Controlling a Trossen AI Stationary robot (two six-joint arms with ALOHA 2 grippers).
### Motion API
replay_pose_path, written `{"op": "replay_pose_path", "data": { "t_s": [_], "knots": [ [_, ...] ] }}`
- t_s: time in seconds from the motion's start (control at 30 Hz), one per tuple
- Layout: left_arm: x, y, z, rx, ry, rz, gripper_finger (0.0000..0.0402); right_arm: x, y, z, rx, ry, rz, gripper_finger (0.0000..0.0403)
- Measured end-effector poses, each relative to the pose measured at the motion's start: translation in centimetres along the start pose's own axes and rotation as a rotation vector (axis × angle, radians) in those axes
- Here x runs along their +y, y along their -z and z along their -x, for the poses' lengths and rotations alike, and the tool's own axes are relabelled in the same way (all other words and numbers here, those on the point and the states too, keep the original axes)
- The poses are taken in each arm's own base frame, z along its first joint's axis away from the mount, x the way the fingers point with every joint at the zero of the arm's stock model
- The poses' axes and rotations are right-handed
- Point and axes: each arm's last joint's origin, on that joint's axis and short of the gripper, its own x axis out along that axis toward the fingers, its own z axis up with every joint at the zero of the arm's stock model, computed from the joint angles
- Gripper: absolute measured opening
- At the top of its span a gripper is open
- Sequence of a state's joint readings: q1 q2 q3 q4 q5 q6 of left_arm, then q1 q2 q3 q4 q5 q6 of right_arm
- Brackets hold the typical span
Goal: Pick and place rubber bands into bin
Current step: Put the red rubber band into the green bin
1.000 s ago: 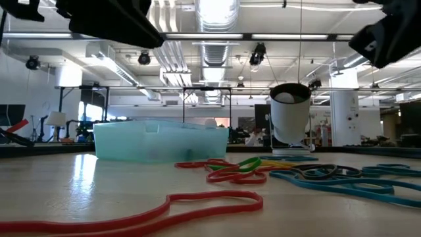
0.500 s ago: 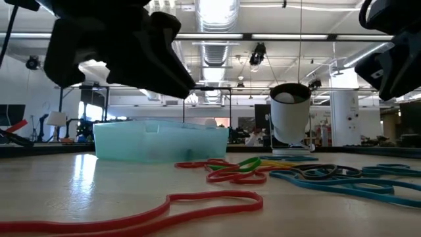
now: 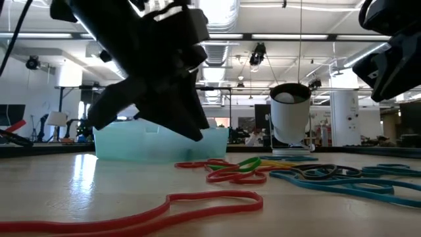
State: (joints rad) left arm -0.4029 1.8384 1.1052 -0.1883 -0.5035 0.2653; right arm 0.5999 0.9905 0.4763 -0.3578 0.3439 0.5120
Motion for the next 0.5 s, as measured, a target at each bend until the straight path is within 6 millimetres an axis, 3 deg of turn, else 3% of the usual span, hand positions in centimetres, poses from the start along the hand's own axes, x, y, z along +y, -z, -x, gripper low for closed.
{"op": "replay_pose_path", "data": {
  "t_s": [0.5],
  "knots": [
    [1.1,1.0,-2.4,0.068,0.107,0.099,0.0089,0.0,0.0,0.0,-0.001,-0.001,0.0,0.0063]
  ]
}}
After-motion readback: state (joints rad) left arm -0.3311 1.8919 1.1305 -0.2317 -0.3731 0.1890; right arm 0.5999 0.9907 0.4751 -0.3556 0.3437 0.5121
